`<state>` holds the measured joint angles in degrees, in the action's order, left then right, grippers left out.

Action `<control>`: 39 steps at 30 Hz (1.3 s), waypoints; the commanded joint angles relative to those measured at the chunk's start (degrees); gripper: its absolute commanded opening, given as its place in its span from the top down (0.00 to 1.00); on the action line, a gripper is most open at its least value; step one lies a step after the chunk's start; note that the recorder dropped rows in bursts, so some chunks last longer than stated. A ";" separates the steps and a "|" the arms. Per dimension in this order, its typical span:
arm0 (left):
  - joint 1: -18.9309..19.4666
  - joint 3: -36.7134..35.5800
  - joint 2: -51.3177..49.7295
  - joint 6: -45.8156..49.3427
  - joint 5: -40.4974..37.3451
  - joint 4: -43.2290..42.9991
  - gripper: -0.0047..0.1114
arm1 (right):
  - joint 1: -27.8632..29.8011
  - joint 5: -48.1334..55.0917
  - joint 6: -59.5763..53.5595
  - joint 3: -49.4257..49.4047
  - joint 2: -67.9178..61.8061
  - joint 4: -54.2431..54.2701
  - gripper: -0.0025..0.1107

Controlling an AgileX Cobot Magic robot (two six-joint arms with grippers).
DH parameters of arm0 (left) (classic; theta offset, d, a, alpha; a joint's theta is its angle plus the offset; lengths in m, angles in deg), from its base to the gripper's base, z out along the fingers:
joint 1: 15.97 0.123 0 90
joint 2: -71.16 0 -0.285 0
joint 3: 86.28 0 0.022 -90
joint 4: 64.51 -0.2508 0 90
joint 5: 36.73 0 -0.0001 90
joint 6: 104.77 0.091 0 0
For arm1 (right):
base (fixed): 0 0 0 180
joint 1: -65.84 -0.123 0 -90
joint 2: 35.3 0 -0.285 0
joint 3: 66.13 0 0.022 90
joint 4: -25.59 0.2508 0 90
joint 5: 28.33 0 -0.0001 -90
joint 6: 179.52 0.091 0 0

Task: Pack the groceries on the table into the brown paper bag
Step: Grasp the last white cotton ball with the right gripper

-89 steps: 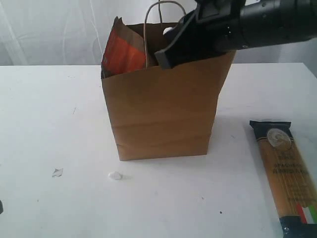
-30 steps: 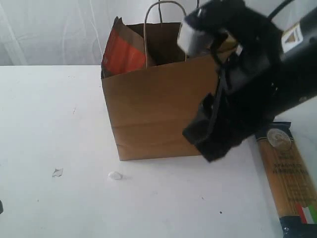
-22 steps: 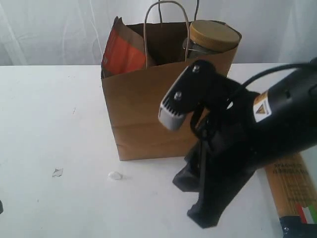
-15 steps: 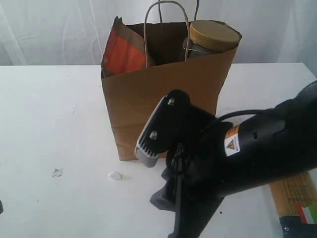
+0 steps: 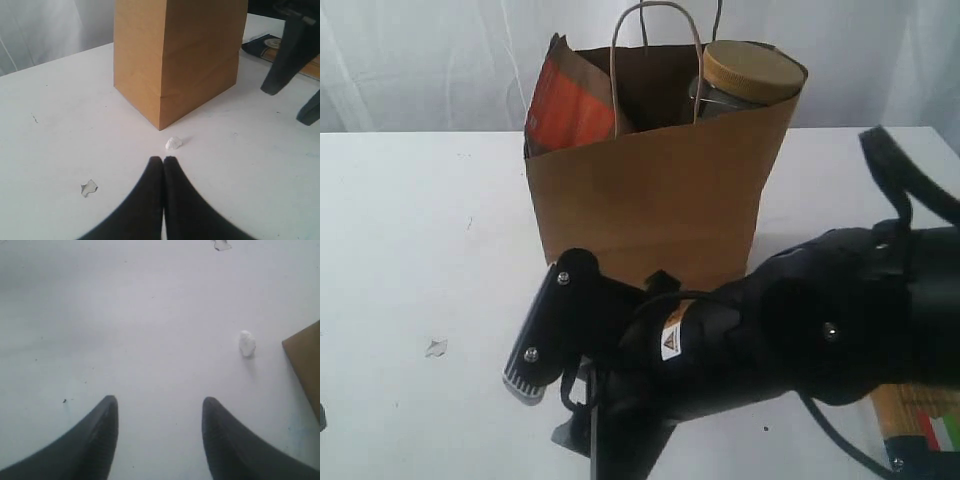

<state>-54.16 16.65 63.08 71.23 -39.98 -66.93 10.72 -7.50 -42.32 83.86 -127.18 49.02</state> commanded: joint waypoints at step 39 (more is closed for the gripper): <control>-0.06 -0.14 0.30 -0.07 0.15 0.53 0.96 | 7.77 2.83 36.39 25.75 -31.66 -8.22 0.50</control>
<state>-54.16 16.65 63.08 71.23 -39.98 -66.93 17.90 -4.05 -6.20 108.61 -158.30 41.38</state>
